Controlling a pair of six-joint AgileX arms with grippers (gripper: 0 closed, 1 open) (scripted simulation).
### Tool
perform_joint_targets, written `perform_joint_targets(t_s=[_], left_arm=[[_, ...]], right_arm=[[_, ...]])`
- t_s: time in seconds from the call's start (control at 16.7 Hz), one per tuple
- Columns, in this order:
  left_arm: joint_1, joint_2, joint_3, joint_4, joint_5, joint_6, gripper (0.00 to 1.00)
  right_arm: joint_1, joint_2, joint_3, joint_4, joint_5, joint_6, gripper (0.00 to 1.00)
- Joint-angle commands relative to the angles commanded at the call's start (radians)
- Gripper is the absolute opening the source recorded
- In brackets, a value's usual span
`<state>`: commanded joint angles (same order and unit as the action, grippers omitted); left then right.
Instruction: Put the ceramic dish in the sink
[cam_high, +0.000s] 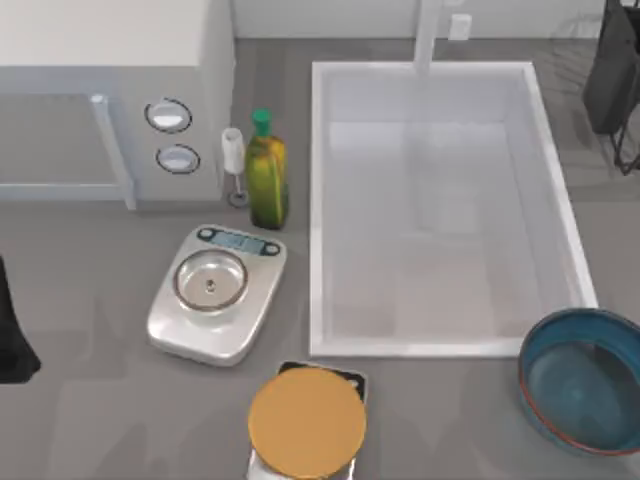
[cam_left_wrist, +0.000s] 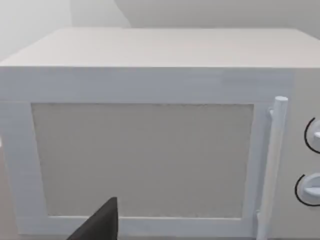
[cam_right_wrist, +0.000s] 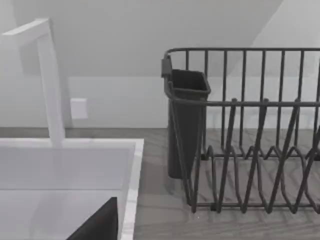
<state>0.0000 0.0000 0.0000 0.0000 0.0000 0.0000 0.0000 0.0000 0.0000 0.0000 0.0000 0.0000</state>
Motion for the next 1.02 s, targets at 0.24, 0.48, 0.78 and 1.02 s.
perform_joint_targets(t_s=[0.24,0.48,0.78,1.02], left_arm=[[0.0,0.0,0.0,0.0,0.0,0.0,1.0],[0.0,0.0,0.0,0.0,0.0,0.0,1.0],[0.0,0.0,0.0,0.0,0.0,0.0,1.0],[0.0,0.0,0.0,0.0,0.0,0.0,1.0]], right_arm=[[0.005,0.034,0.034,-0.034,0.0,0.005,1.0],[0.027,0.228,0.203,-0.213,0.002,0.031,1.0],[0.066,0.675,0.5,-0.574,0.007,0.074,1.0],[0.1,1.023,0.733,-0.855,0.009,0.107,1.0]])
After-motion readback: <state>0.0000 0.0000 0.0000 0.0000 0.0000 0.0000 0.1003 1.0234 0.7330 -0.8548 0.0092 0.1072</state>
